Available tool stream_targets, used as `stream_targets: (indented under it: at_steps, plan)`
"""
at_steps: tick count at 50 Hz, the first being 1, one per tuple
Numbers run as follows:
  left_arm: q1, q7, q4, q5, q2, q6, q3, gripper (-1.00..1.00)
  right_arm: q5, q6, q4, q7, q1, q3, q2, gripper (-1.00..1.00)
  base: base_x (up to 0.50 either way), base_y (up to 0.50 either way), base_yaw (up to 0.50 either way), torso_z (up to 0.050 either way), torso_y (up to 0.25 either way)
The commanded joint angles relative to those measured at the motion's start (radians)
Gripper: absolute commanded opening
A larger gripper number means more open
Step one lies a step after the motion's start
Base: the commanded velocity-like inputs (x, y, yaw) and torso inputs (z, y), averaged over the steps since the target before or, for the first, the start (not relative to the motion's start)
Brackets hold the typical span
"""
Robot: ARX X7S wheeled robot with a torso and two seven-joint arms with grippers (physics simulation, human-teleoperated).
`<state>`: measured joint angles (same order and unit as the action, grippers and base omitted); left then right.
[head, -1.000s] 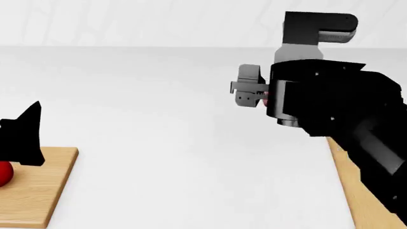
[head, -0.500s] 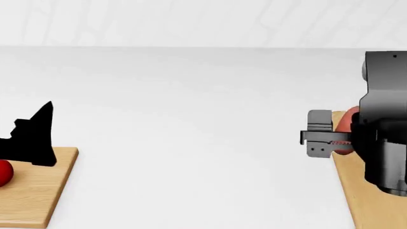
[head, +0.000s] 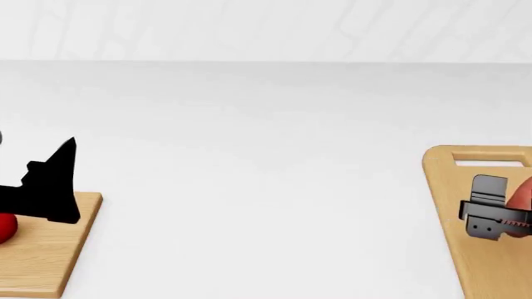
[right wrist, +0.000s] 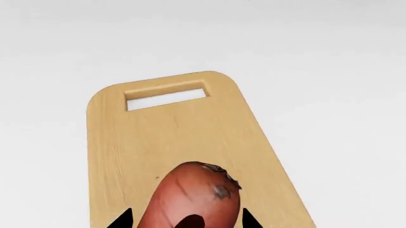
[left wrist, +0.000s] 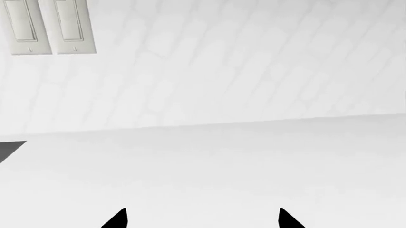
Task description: Place the cherry and the sweet potato on separate cutting boards.
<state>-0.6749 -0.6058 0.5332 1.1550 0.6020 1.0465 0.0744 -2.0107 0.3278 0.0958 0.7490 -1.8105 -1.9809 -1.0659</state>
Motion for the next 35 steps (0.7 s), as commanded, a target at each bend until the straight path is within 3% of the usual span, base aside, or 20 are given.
stream_targets:
  at_steps: [1,18,19,35]
  plan:
    - [0.014,0.024,0.006,-0.004,-0.017,-0.030,-0.017,1.00,0.058,-0.047,-0.062,0.056,0.021,0.041,-0.027,-1.00,0.00,0.00,0.00,0.000,0.000]
    - [0.012,0.018,0.010,0.007,-0.011,-0.030,-0.016,1.00,0.025,0.016,-0.014,0.032,-0.005,0.050,-0.005,-1.00,0.00,0.00,0.00,0.000,0.000]
    - [0.011,0.018,0.009,0.006,-0.012,-0.030,-0.015,1.00,0.020,0.008,-0.015,0.030,0.000,0.053,-0.005,1.00,0.00,0.00,0.00,0.000,0.000]
    - [0.001,0.018,0.005,-0.001,-0.018,-0.034,0.004,1.00,0.064,-0.032,0.003,0.009,0.000,0.072,0.011,1.00,0.00,0.00,0.00,0.000,0.000]
